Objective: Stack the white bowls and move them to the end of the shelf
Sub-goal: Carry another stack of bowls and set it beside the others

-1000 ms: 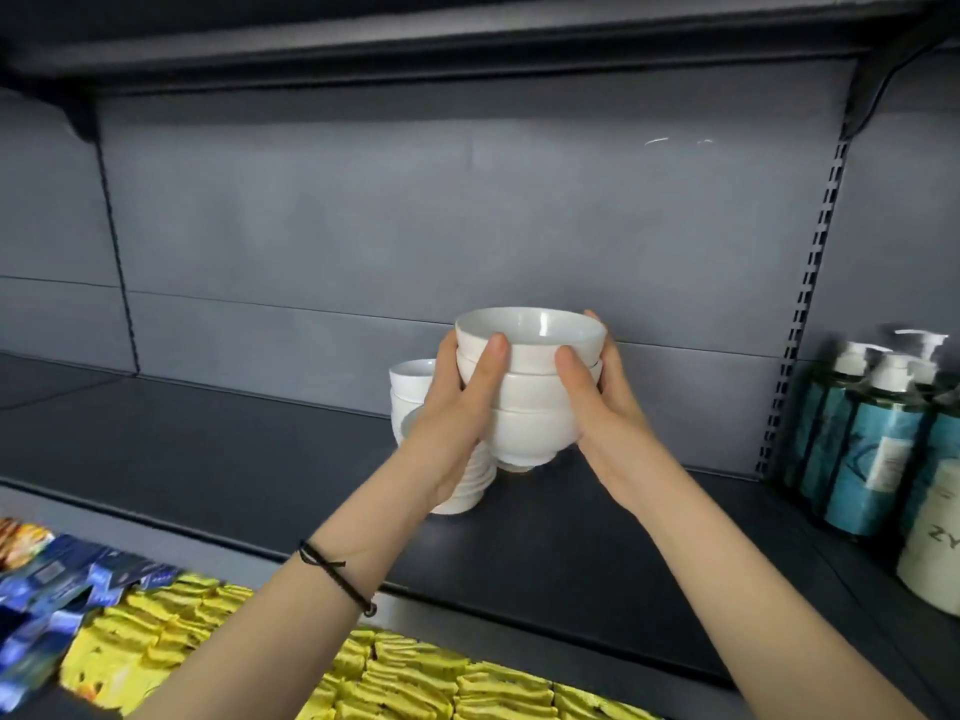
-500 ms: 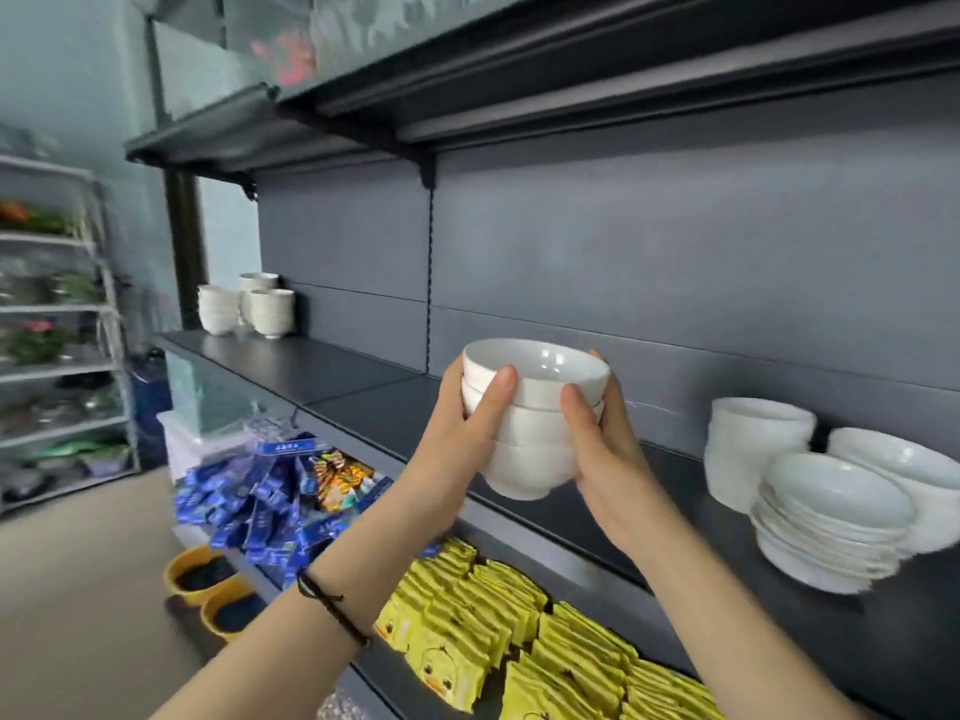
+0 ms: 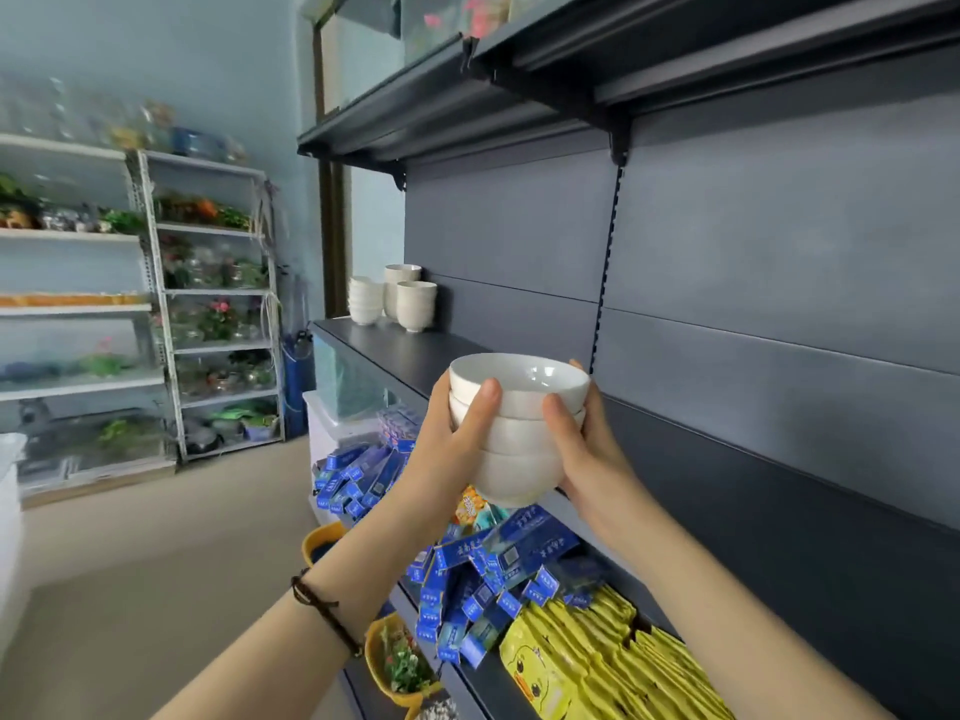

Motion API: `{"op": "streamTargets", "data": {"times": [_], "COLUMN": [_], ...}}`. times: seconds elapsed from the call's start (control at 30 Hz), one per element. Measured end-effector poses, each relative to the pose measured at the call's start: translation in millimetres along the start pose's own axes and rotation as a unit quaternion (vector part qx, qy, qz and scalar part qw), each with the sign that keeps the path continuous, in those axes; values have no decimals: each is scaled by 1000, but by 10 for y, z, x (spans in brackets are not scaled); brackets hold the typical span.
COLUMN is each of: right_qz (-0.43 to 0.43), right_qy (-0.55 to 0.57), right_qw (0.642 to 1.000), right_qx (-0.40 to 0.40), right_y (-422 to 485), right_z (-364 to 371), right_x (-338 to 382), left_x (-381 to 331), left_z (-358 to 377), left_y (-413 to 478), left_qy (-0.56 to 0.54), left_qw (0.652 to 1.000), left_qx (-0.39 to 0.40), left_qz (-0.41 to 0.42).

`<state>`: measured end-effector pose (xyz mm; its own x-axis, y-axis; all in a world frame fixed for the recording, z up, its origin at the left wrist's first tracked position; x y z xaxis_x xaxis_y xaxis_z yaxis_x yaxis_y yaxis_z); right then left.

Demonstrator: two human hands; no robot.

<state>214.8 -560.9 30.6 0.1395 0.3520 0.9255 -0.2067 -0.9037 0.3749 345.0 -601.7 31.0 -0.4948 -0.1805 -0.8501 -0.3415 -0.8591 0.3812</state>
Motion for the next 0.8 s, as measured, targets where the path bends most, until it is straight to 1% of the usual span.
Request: {"op": "streamTargets", "data": {"times": [0.2, 0.33, 0.63, 0.8], "right_qz": [-14, -26, -25, -30], "right_qy": [-4, -4, 8, 15], "right_qw": [1000, 998, 996, 996], "right_qx": [26, 48, 90, 85], "right_y": [1176, 1863, 2975, 3631], "right_z": [312, 544, 1241, 1752], "right_x": [-348, -520, -1042, -1441], "left_x": [109, 88, 208, 338], "left_z": [-571, -910, -1843, -2543], "left_y": [988, 1593, 2538, 3137], "left_qy": [6, 27, 29, 26], "left_qw": [999, 999, 997, 997], "left_qx": [-39, -33, -61, -58], "left_qz": [13, 34, 46, 41]}}
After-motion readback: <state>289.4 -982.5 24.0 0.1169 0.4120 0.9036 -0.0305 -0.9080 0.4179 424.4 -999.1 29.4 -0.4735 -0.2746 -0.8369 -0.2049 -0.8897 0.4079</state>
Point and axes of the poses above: each hand's wrist, its own y-axis towards the middle knuckle, its own z-axis out of the palm, x = y × z, the point moved 5 cm from there along y, towards the middle knuckle, and after that the axes turned 10 degrees about -y, right-handed, at the moved point
